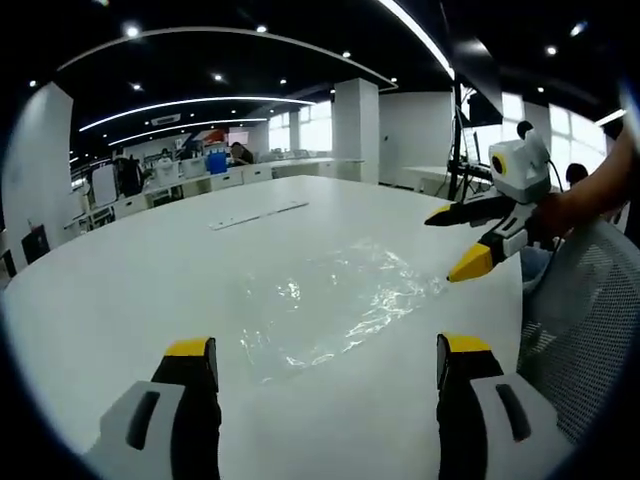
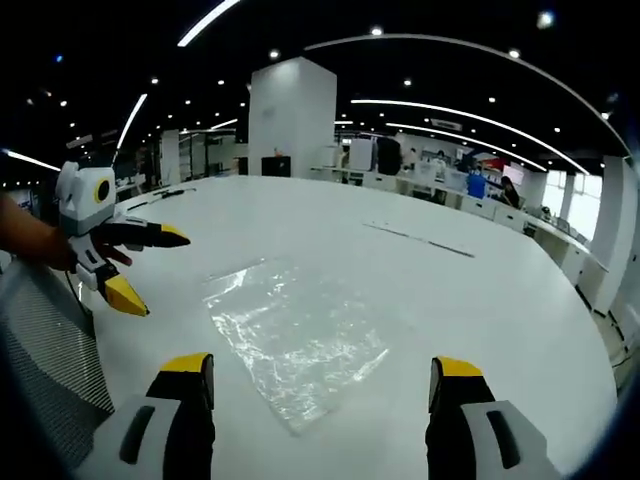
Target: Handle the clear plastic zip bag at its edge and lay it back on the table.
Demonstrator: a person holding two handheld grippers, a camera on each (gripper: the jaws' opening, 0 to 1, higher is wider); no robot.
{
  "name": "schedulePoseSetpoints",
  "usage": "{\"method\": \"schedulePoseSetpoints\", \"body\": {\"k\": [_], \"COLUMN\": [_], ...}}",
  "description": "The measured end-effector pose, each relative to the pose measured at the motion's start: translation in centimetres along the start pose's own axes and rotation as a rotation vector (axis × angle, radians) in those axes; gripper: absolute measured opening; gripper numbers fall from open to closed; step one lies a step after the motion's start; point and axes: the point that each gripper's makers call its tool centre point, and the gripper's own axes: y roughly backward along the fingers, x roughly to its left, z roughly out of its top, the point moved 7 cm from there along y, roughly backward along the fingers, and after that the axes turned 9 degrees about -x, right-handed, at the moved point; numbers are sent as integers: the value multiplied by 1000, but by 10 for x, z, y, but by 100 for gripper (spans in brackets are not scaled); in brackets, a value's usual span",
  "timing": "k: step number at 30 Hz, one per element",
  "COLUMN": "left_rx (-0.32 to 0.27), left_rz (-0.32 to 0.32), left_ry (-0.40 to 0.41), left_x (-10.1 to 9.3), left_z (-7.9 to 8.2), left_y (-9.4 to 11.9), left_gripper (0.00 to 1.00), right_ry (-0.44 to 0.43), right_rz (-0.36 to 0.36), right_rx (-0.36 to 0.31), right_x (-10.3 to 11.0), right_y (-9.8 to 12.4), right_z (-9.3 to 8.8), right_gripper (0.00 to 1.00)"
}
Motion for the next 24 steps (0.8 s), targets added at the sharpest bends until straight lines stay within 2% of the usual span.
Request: {"method": "schedulePoseSetpoints", "body": {"k": [24], "left_rx": [1], "left_rz": [-6], "left_ry": [-4], "left_x": [1], "left_z": [-1], "left_y": [-3], "left_gripper": [89], "right_ry": [1], "right_rz": [25], "right_rx": [26], "right_x": [6], "right_y": [0], "right_z": [-3], "right_gripper": [88]}}
